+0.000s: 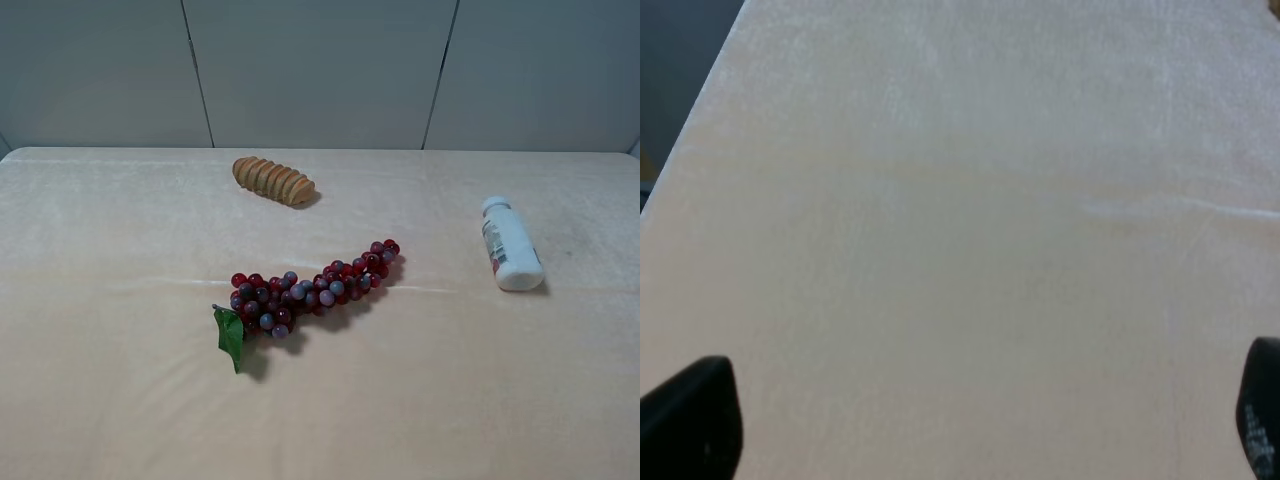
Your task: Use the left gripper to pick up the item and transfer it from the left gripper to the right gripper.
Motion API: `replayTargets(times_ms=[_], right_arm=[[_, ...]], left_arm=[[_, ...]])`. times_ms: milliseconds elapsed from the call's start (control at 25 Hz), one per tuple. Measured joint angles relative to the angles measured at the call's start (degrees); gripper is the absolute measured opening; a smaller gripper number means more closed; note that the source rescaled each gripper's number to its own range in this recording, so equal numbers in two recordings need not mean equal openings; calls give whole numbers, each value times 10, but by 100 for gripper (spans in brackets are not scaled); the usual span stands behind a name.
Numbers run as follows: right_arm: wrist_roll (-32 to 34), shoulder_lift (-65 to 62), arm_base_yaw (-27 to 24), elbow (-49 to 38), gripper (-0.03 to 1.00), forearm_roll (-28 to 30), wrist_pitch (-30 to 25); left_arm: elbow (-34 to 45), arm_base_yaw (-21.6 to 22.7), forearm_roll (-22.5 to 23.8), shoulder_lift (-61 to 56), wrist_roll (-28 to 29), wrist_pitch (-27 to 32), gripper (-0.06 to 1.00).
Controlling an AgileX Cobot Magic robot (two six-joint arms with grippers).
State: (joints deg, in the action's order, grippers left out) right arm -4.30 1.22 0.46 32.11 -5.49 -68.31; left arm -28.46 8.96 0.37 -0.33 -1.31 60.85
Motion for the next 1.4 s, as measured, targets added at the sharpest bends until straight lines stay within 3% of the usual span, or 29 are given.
replayTargets(times_ms=[360,680,1400], right_arm=[[2,-15,0,-34,100,20,90],[56,-15,0,-37,100,48,91],[60,-16,0,-37,100,48,92]], left_arm=[[0,0,0,0,0,0,98],[0,0,0,0,0,0,98],[0,0,0,0,0,0,98]])
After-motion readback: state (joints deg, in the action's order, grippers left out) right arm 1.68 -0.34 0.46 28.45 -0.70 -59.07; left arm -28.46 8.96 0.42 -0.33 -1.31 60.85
